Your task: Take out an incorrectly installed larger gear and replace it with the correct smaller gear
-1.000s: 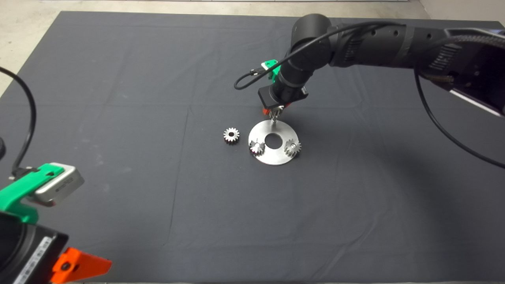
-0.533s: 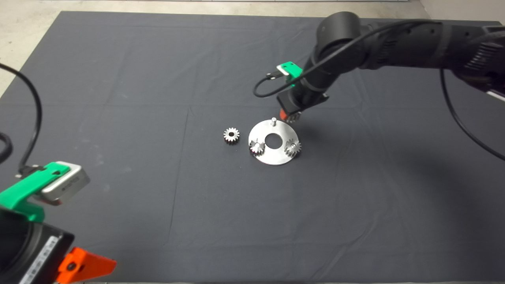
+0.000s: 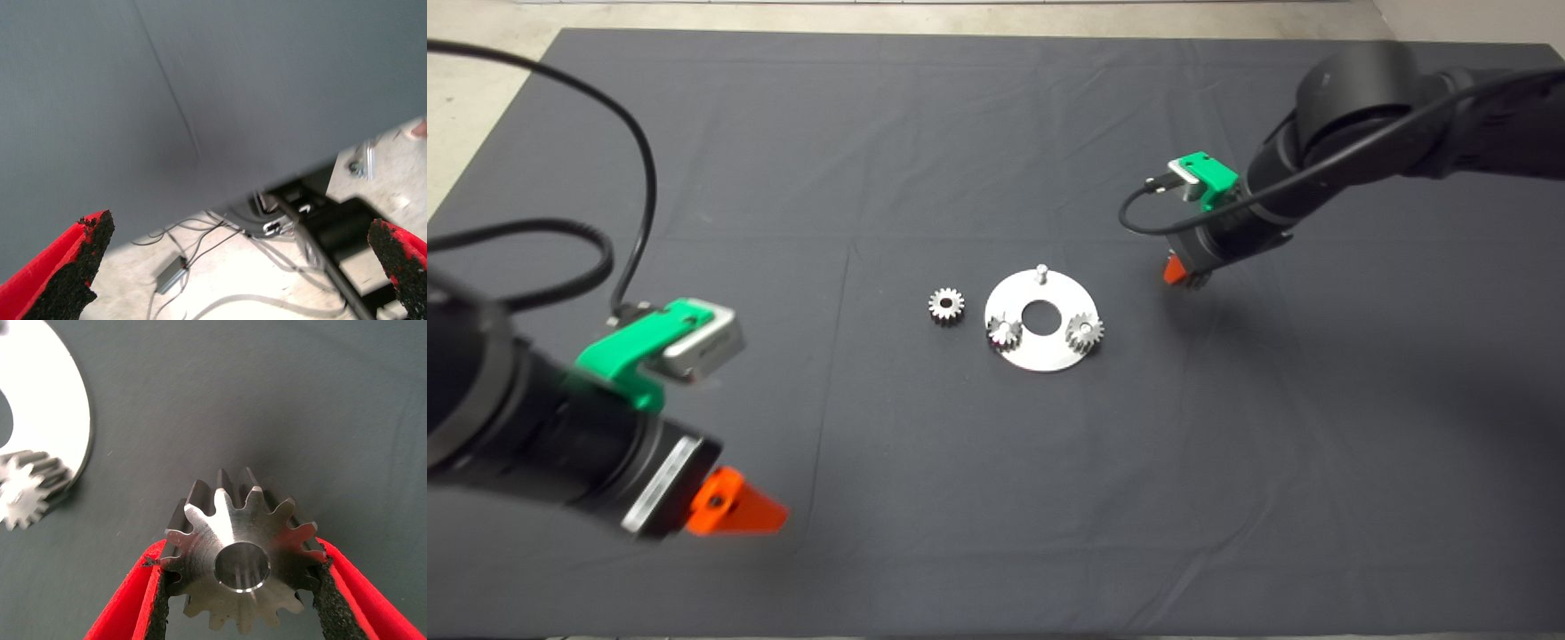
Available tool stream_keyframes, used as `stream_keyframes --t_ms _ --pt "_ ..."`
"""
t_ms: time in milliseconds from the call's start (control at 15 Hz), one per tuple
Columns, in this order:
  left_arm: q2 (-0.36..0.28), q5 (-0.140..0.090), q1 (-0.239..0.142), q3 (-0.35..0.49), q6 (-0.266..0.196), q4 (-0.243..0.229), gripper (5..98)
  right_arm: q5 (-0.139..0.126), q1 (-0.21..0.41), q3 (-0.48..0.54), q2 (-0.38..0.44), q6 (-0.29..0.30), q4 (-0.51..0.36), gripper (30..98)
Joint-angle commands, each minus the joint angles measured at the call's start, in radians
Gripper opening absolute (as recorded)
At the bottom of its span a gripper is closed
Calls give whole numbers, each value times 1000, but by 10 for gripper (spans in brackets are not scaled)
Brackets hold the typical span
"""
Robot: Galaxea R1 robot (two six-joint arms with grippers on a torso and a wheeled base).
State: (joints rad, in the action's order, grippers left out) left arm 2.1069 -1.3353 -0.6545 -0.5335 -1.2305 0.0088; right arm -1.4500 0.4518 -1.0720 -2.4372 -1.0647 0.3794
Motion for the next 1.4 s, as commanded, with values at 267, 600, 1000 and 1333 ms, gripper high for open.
stream_keyframes --t_ms 267,600,1000,1333 --pt "298 8 299 -471 201 292 978 -4 29 150 89 -61 3 478" --pt "382 47 294 -585 235 300 978 -1 -39 187 112 -74 6 479" --pt "481 45 292 -681 244 351 978 -3 -124 215 128 -74 12 495" --pt "485 37 292 -716 255 405 978 2 -146 229 154 -74 26 530"
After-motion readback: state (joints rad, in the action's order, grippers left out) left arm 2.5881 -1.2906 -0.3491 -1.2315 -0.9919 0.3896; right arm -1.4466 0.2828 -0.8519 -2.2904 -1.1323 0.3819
